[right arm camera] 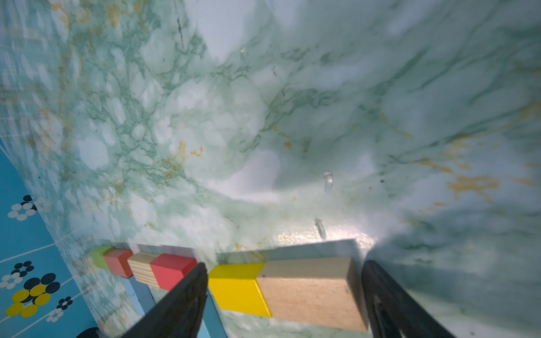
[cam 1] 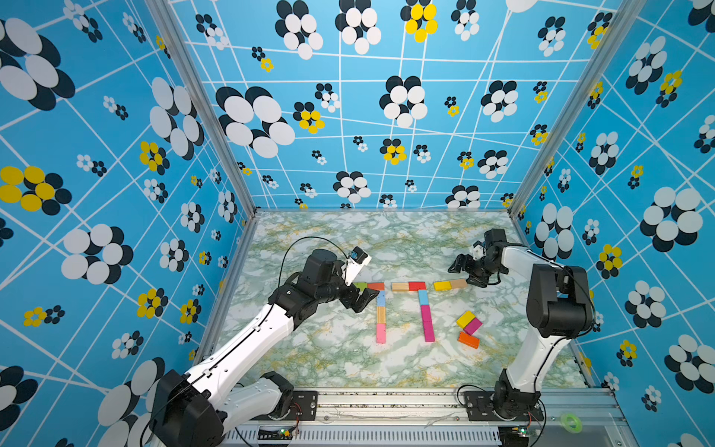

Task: Assemble the number 7 with building blocks
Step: Assemble the building block at the center of the board.

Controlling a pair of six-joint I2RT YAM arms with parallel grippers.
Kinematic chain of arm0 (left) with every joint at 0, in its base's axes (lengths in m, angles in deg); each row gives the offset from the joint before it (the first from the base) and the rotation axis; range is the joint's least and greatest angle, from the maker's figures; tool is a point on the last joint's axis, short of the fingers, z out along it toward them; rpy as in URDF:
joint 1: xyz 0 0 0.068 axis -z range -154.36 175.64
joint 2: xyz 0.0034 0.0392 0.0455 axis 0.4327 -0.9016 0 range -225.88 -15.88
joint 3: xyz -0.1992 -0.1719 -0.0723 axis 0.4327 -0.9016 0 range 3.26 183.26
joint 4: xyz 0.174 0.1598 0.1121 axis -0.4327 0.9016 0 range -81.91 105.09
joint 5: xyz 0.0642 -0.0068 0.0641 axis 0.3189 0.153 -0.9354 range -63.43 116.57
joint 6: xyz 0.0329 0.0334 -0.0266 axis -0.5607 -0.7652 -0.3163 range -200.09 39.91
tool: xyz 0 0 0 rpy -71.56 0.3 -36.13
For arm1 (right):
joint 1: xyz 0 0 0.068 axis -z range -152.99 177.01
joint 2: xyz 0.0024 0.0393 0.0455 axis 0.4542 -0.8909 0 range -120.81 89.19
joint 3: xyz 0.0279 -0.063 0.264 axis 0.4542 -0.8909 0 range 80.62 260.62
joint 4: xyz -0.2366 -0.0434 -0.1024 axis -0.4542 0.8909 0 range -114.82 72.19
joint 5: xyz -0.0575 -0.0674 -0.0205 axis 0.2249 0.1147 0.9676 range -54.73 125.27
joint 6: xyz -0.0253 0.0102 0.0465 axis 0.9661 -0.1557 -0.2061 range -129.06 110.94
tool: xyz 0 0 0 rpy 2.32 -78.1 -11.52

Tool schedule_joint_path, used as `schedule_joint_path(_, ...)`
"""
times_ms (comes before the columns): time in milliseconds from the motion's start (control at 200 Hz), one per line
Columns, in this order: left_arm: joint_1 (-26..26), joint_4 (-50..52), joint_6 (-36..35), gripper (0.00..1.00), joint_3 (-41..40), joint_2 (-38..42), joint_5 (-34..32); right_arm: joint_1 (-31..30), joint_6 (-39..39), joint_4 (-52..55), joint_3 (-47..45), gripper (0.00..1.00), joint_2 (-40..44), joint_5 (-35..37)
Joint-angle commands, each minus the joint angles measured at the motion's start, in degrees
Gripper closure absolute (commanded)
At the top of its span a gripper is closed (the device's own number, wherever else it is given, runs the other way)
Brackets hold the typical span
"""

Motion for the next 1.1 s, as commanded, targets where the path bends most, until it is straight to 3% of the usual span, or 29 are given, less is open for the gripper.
schedule_joint_path(0, 0.38, 0.60, -0.66, 0.01, -0.37, -0.26, -0.60, 0.08, -0.68, 2.76, -1.94, 0.14, 0.27, -0.10)
schedule_joint_path(580, 0.57, 1.12, -0.80, 0.01, -0.16, -0.39, -0.78, 0.08, -0.87, 2.71, -3.14, 0.15, 1.98, -0.98)
schedule_joint_path(880, 0.66, 1.12, -0.77, 0.01, -0.10, -0.46, -0.95, 0.05, -1.55, 5.63, -2.78, 0.14, 4.84, 6.47)
schedule_joint_path(1094, 0.74, 1.04, -0.68, 0.01, -0.07, -0.74, -0.57, -0.51, -3.72, 12.24, -3.29, 0.14, 16.04, 13.06)
